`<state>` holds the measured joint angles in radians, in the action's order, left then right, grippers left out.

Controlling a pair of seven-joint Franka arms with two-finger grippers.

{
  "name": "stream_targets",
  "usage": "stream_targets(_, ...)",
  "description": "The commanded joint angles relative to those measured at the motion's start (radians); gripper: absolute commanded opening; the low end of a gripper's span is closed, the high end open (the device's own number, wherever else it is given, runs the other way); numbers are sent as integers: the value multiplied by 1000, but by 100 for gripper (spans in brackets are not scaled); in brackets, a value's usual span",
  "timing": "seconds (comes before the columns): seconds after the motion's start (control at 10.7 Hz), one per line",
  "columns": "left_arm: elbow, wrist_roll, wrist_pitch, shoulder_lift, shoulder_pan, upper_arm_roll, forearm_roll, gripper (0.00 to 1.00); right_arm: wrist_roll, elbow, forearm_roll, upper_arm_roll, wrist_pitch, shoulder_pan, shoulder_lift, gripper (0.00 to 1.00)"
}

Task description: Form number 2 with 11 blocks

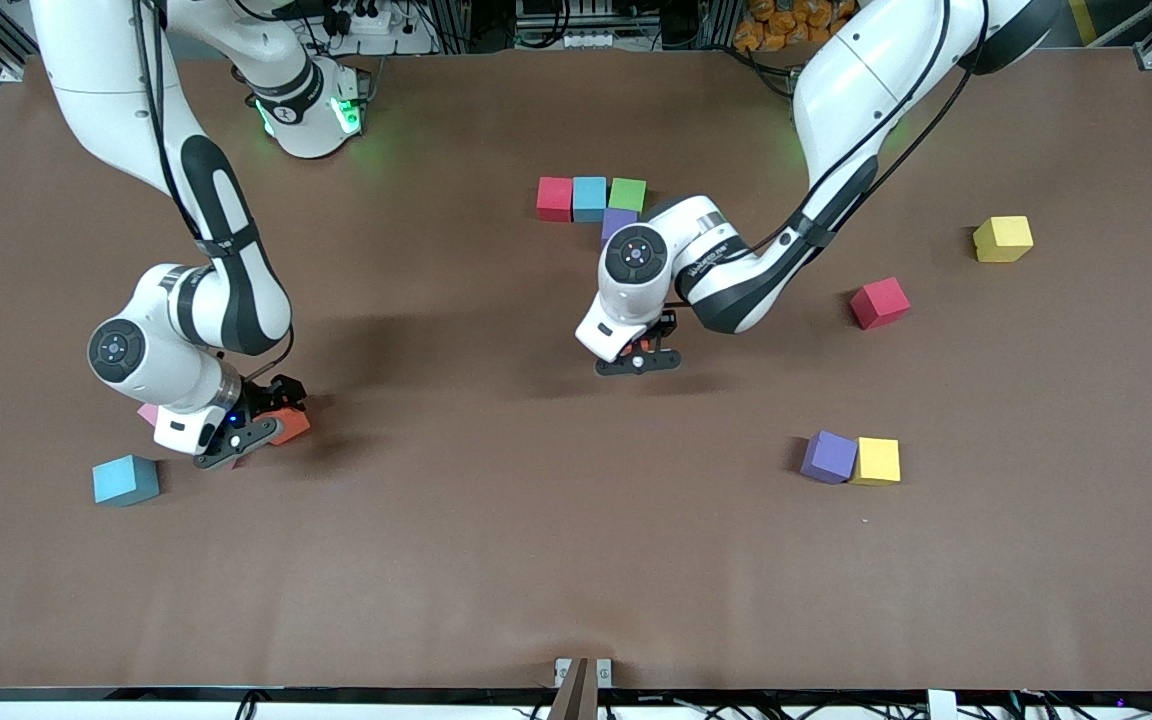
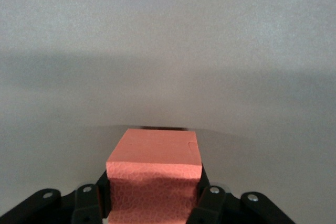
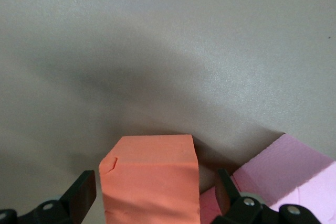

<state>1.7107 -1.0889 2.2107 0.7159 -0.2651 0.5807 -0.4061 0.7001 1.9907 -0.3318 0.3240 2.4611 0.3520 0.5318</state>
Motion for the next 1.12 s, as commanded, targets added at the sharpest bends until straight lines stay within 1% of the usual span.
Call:
stream_targets(0.0,64,-29,-9,-68,7,21,-7,25,59,19,-15,-22,10,-21,-22,71)
stream_targets(0.09,78,-31,-9,-78,7,24,-7,26,59,19,-15,-22,10,-21,-22,50)
stream_targets(0.19,90,-48,-9,-84,6,25,-7,26,59,17,-15,-22,10,-21,-22,34)
stream_targets(0.28,101,-55,-9,-85,3,27,-7,26,53,14,-16,-22,3,-21,-22,28)
stream_targets(0.47,115,-63,-9,-90,1,36,-7,26,27,-4,-24,-23,-5,-4,-24,24)
stream_targets(0.75,130,-91,-9,-90,1,65,-13,26,-71,-61,-26,-23,-86,39,-33,24)
stream_targets(0.84,139,-91,-9,-88,0,70,-22,26,-115,-64,-26,-34,-94,60,-45,24)
stream_targets(1.03,158,-91,-3,-92,-16,70,-26,27,-224,-63,-24,-88,-94,65,-70,24)
